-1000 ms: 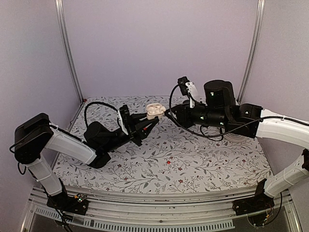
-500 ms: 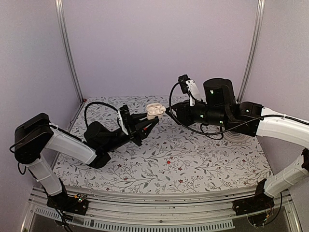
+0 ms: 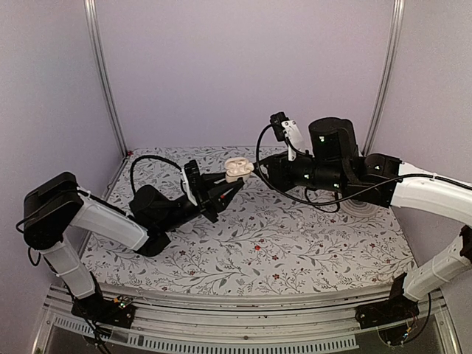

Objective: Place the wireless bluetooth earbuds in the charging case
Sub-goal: Adjust the right earbud in the right side groove of the charging case.

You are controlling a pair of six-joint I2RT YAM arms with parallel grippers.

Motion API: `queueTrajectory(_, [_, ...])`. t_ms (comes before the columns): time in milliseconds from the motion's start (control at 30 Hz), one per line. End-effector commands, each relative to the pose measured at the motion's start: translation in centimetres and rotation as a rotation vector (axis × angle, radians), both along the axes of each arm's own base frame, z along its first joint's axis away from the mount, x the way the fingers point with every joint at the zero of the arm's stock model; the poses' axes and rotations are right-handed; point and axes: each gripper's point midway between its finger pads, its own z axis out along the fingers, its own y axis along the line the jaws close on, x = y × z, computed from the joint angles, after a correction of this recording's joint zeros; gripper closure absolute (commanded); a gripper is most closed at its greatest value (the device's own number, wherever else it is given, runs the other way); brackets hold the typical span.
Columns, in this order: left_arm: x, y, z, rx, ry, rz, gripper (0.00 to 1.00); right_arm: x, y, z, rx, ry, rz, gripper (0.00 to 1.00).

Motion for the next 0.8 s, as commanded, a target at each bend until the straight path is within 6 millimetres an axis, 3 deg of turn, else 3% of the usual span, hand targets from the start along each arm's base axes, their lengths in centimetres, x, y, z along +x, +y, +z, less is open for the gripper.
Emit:
queueTrajectory(0, [-0.1, -0.1, 1.3, -0.042, -0.041, 0.007, 1.0, -0.3, 0.6, 0.7, 0.002, -0.011, 0.009, 0.6])
queueTrajectory(767, [0.9, -1.3, -0.9, 0.044, -0.002, 0.036, 1.0, -0.4, 0.5, 0.2, -0.052, -0.018, -0.026, 0.59])
